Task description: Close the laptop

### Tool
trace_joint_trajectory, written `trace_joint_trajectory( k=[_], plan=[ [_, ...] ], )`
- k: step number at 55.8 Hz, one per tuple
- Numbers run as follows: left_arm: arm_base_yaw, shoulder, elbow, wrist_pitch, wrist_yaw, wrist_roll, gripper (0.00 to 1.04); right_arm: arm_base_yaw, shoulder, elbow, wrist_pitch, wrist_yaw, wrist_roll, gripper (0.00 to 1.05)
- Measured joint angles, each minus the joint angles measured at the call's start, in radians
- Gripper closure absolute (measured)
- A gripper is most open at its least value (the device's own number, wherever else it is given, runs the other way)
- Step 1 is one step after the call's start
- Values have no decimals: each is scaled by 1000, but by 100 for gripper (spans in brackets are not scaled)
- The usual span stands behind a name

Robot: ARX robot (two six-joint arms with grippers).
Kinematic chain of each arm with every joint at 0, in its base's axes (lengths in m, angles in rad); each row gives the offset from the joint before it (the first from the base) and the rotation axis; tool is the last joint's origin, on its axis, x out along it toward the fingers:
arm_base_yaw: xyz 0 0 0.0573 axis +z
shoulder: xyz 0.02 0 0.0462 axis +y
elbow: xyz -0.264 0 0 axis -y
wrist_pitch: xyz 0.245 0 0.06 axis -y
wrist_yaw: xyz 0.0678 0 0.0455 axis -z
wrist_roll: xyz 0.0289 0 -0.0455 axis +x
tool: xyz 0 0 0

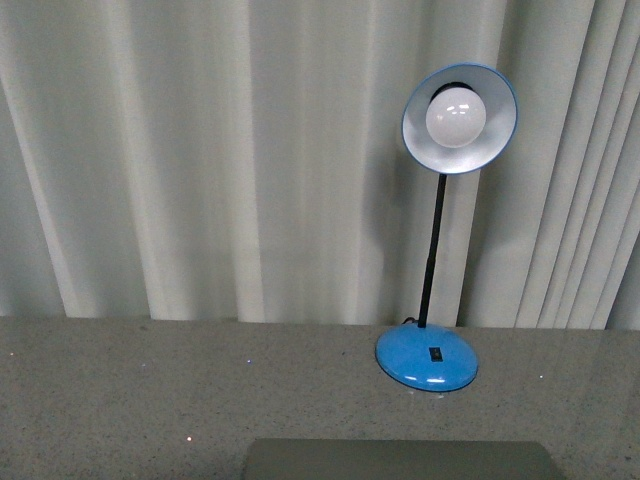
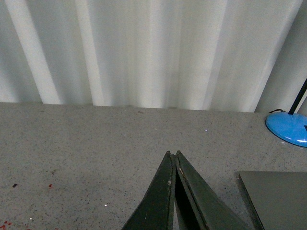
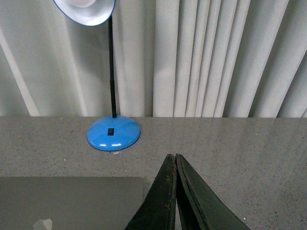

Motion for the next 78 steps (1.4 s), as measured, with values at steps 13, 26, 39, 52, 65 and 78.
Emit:
trace_joint_trajectory(
  k=[13,26,39,52,65,78],
  plan=[
    [0,-197,-1,-174,0,0,101,0,-203,-7,-182,0,0,102],
    [0,-340,-2,-310,0,0,101,0,-340,-7,-310,0,0,102],
    [0,-452,-2,-420,0,0,101,0,-452,-7,-420,0,0,102],
    [0,-524,-2,-492,0,0,101,0,-527,-7,-494,0,0,102],
    [0,-641,-1,-634,0,0,101,0,-634,-6,-624,0,0,102],
    [0,-739,-1,-715,0,0,101,0,-740,-7,-713,-3,0,102]
  ],
)
